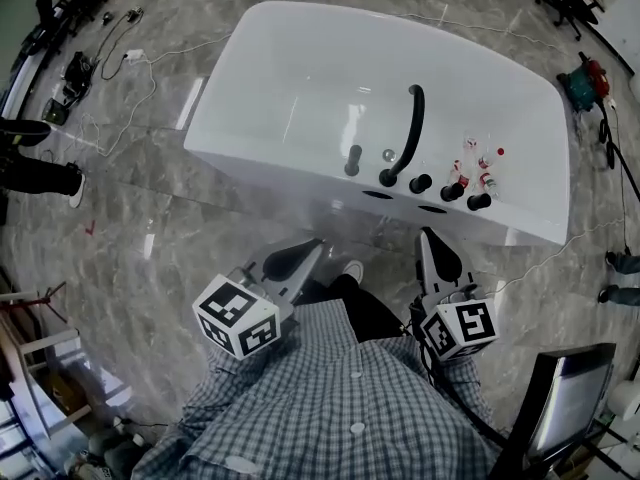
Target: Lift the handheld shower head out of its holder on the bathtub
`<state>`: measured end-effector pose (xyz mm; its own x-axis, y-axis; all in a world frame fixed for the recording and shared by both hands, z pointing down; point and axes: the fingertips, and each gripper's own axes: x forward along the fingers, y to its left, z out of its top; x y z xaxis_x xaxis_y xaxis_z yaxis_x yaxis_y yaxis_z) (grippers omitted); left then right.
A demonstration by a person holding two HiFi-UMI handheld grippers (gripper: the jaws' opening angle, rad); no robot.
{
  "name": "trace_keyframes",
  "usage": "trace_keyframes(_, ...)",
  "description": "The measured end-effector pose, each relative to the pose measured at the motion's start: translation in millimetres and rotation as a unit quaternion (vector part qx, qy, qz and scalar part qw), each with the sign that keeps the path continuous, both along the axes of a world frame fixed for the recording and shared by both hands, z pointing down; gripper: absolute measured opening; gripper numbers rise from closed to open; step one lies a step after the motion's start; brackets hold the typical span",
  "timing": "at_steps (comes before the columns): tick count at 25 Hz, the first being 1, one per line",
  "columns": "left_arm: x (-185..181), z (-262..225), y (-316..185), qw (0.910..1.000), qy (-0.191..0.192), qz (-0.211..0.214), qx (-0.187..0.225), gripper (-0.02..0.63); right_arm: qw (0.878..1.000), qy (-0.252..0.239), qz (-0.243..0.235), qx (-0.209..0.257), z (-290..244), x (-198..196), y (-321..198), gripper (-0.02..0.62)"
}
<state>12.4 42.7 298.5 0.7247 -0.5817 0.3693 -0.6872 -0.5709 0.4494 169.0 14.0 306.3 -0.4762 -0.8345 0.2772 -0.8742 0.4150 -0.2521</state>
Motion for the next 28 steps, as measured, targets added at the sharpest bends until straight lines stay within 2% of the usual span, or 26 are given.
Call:
trace_keyframes(7, -21.4, 17.2, -23.3, 0.9998, -0.005, -0.005, -0.021, 0.009, 1.000, 0.009, -0.014, -0.004, 8.6, -21.2, -23.1, 0.015)
trace_keyframes(11, -23.8, 25.2, -42.9, 0.9994, -0.001, 0.019, -0.030, 0.009, 1.000, 0.023, -0.004, -0.011, 11.6, -28.0, -31.8, 0.015)
trace_keyframes(20, -42.7, 36.1, -95.7, 0.9973, -0.006, 0.069, -0.023, 0.009, 0.999, 0.033, 0.025, -0.018, 11.3, -57.3, -68.2, 0.015)
trace_keyframes(25, -50.1, 43.6, -124.0, 0.9966, -0.013, 0.081, -0.006, 0.009, 0.998, 0.035, 0.035, -0.030, 17.9, -74.3, -85.8, 0.015)
trace_keyframes(28, -54.7, 50.7, -138.7, 0.9963, -0.031, 0.077, 0.023, 0.009, 0.998, 0.034, 0.039, -0.045, 30.2, -83.8, -91.1, 0.015)
